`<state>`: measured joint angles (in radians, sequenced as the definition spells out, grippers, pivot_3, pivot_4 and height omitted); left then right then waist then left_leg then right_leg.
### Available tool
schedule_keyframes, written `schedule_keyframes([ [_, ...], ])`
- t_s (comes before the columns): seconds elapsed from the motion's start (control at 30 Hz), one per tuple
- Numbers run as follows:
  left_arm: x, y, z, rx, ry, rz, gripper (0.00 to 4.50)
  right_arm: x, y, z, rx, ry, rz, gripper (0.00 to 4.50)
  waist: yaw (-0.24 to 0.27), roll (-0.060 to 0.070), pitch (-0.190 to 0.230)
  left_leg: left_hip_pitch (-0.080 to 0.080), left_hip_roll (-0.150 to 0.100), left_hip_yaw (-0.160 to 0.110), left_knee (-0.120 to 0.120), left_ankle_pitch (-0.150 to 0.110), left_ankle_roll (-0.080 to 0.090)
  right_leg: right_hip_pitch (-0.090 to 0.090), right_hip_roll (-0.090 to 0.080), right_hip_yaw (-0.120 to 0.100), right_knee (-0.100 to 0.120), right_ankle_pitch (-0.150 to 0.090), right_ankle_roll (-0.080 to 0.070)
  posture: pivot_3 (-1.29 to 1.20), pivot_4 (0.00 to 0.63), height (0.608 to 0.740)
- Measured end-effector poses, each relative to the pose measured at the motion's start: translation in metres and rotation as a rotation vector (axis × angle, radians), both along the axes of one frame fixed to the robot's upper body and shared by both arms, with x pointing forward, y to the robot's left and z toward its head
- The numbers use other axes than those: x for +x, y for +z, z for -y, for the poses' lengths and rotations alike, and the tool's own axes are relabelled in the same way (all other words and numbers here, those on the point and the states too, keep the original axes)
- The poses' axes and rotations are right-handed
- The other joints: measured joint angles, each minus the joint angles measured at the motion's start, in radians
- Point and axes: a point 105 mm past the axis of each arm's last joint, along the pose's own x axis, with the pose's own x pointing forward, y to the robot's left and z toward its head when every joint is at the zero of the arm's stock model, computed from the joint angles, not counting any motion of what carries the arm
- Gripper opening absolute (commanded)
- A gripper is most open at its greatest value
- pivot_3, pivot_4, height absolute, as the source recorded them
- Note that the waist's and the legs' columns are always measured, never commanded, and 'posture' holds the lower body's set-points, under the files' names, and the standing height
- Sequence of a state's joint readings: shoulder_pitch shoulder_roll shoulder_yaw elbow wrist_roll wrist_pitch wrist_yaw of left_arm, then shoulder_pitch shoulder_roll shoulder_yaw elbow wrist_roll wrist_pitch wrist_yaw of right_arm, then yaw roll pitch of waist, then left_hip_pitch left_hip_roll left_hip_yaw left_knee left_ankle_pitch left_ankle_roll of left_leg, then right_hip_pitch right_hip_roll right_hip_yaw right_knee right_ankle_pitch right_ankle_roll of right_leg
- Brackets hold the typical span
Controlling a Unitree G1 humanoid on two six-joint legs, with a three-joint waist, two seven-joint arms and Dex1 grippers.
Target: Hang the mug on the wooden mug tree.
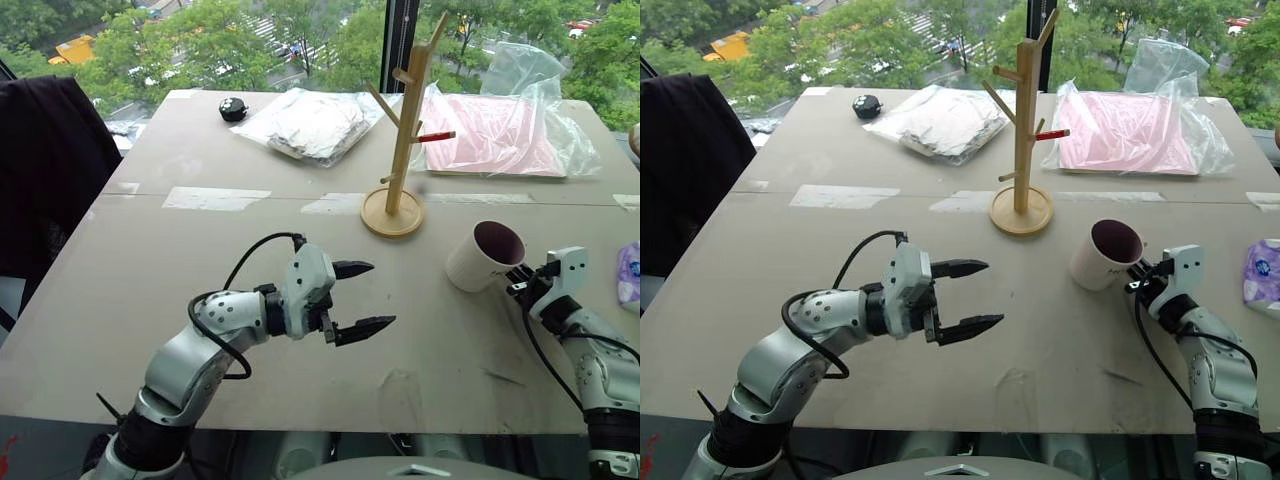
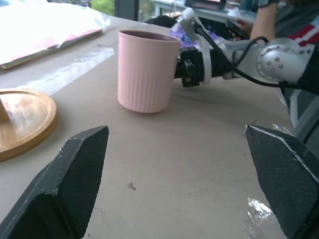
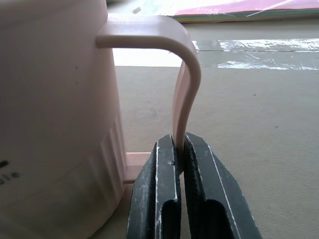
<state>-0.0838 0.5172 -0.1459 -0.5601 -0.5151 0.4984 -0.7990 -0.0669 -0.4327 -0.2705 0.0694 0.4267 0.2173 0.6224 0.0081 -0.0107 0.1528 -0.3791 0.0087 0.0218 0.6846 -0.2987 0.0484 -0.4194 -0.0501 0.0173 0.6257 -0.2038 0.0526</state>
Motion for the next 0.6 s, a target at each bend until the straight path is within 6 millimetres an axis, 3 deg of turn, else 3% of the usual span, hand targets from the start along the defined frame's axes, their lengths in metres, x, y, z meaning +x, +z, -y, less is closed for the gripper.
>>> schedule_keyframes([
  [0.17, 0.007, -0.001, -0.007, -0.145, 0.148, -0.002, 4.5, 0.014, 0.031, -0.011, -0.166, 0.17, 0.06, 0.03, -0.01, 0.003, 0.002, 0.0, 0.0, 0.001, 0.001, 0.0, 0.0, 0.0, -0.001, 0.001, 0.0, 0.0, 0.0, 0.0, 0.15, 0.74],
  [0.37, 0.019, 0.024, -0.008, -0.35, 0.306, 0.091, 4.5, 0.045, 0.105, -0.028, -0.41, 0.39, 0.202, 0.03, -0.017, 0.002, 0.002, 0.001, -0.002, -0.002, 0.001, 0.0, 0.0, 0.002, 0.0, -0.002, 0.0, 0.001, 0.0, 0.0, 0.15, 0.74],
  [0.6, 0.023, 0.037, -0.013, -0.405, 0.359, 0.159, 4.5, 0.071, 0.148, -0.043, -0.612, 0.548, 0.244, 0.03, -0.018, 0.003, 0.004, 0.0, -0.001, -0.001, 0.0, 0.0, 0.0, 0.001, -0.002, -0.001, -0.001, 0.001, 0.0, 0.0, 0.15, 0.74],
])
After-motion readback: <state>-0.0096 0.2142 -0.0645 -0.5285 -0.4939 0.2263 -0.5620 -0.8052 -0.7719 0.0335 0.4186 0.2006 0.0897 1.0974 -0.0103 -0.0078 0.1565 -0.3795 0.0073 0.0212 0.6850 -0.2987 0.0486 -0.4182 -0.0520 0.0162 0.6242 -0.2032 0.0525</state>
